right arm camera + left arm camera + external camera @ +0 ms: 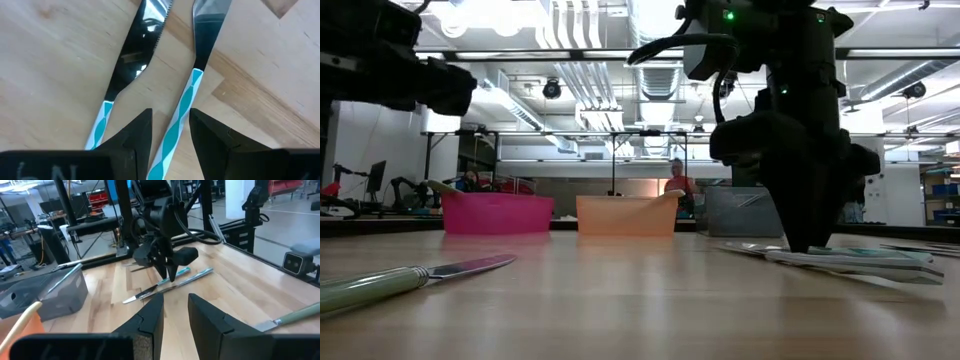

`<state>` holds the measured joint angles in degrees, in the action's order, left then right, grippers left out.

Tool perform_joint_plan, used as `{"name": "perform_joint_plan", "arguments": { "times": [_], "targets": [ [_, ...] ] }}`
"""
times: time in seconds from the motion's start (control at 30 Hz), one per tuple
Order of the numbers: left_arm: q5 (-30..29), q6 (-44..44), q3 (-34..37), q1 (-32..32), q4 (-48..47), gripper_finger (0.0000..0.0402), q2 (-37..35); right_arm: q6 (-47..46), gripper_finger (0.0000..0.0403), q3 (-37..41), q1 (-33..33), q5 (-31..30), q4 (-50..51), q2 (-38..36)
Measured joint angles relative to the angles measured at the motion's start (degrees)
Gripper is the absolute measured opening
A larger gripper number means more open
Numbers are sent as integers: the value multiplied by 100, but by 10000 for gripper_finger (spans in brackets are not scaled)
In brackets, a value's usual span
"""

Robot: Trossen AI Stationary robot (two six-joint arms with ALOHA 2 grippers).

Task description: Sort silverware by color (type)

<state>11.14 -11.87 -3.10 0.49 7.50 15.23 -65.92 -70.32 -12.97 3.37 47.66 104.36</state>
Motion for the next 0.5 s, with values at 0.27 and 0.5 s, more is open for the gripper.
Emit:
{"name": "perform_joint_plan", "arguments": {
  "times": [0.27, 0.5],
  "targets": [
    [9, 216, 252, 0, -120, 71, -381, -249, 121, -181, 0, 449, 19, -11],
    [7, 154, 252, 0, -217, 71, -385, -640, 121, -426, -37, 457, -4, -17]
  ]
}}
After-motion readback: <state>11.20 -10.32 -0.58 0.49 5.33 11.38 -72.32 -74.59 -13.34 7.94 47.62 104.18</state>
